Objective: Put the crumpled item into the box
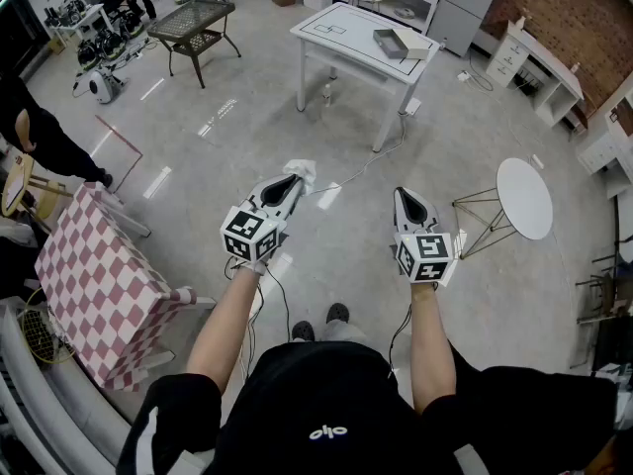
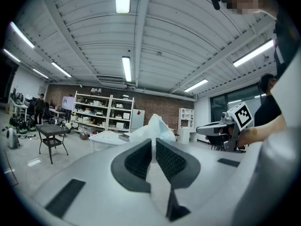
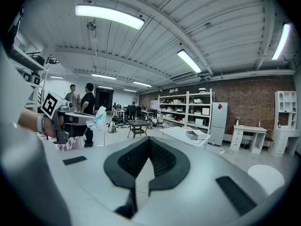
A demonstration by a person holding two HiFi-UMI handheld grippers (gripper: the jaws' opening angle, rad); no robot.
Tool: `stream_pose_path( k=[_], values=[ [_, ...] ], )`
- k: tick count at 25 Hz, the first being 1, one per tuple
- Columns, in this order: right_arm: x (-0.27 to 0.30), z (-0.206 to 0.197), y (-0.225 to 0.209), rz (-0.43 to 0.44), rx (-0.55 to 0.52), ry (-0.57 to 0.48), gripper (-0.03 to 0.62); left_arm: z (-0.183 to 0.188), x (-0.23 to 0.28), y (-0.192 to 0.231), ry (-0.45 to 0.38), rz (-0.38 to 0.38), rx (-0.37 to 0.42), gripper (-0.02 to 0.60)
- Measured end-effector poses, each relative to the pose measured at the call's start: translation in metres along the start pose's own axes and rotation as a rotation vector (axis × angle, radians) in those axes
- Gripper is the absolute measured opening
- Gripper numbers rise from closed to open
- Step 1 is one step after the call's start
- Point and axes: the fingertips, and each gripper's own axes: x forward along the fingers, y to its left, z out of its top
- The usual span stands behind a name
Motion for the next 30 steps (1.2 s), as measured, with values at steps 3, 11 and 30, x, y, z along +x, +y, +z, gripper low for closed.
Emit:
stream_pose_path(
  k=[3, 11, 30],
  values=[
    [0.000, -0.002, 0.007, 0.001, 0.001, -0.003, 0.009, -0.003, -0.004, 0.000, 0.003, -0.008, 0.003, 0.032],
    [0.004, -0.014, 0.009, -0.002, 0.019, 0.003, 0.009, -0.016, -0.002, -0.002, 0.020, -0.022, -0.001, 0.032],
    [0.188, 0.001, -0.178, 0.001, 0.048, -0.002, 0.009, 0.001, 0.236, 0.100, 0.063, -0.009, 0.023, 0.031]
  ],
)
